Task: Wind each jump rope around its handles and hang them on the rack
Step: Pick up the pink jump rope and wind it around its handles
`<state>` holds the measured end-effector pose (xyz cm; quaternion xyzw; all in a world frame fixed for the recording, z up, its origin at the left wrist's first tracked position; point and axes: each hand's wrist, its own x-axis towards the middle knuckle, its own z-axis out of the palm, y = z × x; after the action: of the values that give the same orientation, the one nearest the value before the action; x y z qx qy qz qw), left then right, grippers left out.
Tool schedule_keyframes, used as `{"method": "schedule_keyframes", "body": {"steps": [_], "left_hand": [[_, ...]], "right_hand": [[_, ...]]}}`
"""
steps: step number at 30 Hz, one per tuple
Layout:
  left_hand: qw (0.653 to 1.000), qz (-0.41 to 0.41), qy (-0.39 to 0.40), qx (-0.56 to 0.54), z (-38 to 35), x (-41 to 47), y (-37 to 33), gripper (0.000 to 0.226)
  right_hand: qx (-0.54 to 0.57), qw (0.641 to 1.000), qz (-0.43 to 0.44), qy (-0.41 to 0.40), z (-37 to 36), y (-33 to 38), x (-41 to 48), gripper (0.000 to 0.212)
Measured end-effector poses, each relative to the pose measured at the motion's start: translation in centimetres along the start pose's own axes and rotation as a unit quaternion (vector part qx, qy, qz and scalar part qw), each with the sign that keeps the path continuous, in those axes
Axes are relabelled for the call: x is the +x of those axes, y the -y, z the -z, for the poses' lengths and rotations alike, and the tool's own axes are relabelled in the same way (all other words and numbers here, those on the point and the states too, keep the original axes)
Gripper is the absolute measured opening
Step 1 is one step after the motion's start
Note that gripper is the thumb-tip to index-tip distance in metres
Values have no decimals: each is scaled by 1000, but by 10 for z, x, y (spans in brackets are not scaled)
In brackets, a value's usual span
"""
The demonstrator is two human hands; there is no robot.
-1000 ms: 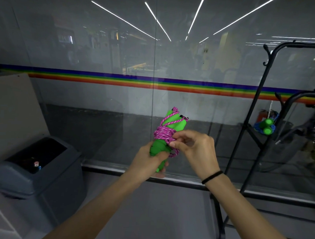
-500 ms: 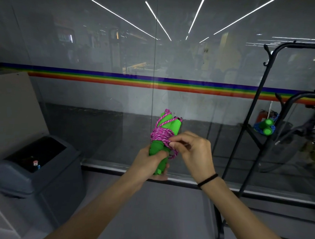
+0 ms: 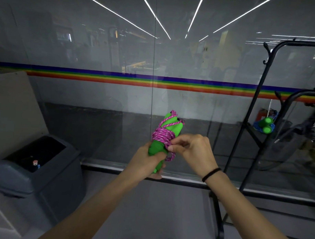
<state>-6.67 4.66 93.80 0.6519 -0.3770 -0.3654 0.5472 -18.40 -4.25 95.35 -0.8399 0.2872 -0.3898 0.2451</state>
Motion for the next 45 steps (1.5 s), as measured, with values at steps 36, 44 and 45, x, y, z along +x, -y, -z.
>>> {"method": "schedule_keyframes", "body": {"steps": [36, 44, 45], "left_hand": [[971, 144, 180, -56, 22, -4, 0, 11], [962, 172, 188, -94, 31, -3, 2, 16], [959, 174, 193, -115, 31, -3, 2, 17]], "right_hand": [[-153, 959, 115, 210, 32, 1, -1, 16], [-114, 976, 111, 152, 36, -13, 8, 12], [-112, 980, 110, 126, 35, -16, 9, 11]]}}
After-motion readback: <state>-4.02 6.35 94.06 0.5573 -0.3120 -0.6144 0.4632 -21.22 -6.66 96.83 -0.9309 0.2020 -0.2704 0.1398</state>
